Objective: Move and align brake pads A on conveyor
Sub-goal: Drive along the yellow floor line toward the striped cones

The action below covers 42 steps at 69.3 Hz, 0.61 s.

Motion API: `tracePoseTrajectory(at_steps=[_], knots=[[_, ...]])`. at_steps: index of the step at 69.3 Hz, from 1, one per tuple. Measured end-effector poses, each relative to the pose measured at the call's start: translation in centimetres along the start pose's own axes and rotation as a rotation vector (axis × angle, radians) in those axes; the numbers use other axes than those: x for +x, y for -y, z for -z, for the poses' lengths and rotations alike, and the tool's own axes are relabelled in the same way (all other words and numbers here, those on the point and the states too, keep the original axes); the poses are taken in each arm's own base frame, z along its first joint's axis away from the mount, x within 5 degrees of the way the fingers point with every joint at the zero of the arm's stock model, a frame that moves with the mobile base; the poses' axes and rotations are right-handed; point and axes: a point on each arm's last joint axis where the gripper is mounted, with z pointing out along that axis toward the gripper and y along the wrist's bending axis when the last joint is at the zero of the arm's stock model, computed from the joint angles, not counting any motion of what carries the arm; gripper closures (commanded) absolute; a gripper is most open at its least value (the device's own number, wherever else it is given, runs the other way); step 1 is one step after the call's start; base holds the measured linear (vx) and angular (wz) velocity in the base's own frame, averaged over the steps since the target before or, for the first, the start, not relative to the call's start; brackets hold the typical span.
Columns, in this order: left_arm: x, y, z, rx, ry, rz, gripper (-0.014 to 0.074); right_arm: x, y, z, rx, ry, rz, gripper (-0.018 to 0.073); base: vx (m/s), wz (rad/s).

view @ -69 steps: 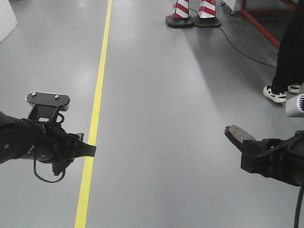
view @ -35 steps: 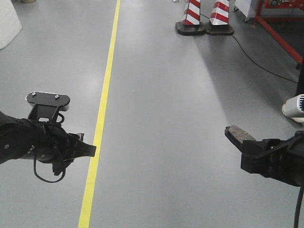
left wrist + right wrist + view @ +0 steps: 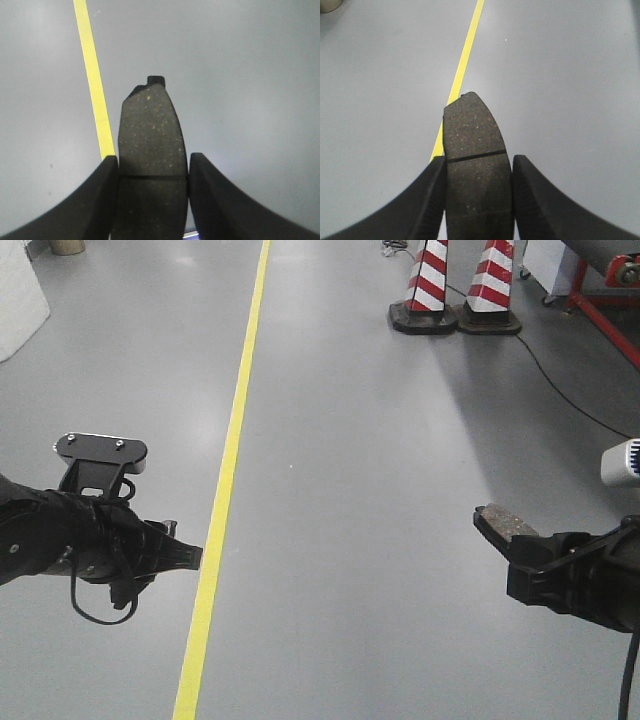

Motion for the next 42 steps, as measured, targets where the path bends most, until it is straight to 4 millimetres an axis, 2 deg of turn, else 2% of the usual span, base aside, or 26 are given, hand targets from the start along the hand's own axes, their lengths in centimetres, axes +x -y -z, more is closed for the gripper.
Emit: tracePoseTrajectory(at_steps=[42], knots=[[0.0,0.0,0.0,0.0,0.0,0.0,0.0577,0.0,0.0,0.0,0.0,0.0,0.0,0.0492,0.5,-0.02]])
